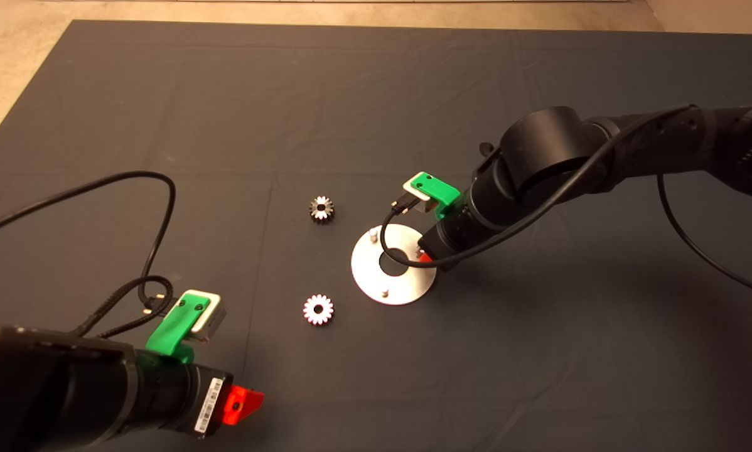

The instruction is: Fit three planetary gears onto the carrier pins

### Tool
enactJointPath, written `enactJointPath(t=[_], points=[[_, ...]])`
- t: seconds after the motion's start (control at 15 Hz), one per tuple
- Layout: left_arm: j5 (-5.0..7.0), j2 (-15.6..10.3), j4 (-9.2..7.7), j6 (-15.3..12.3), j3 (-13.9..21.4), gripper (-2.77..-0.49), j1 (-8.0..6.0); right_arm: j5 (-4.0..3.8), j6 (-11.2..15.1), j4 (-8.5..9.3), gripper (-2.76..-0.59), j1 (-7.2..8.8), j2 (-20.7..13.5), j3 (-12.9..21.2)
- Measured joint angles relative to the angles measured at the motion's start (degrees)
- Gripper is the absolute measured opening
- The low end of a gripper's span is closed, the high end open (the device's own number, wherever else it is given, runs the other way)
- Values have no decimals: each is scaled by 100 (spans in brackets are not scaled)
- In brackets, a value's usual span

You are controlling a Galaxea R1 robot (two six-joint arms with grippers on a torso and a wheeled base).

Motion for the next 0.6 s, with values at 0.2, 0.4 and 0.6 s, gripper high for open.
enactJointPath(t=[0.2,0.4,0.6], points=[[0,-2,-1,1,0,-51,0,1,-102,-1,-237,-2,38,-117],[0,-5,-2,0,0,-51,0,-12,-215,-1,-236,-2,32,-219],[0,-6,0,0,0,-51,0,-13,-231,-1,-237,-2,32,-219]])
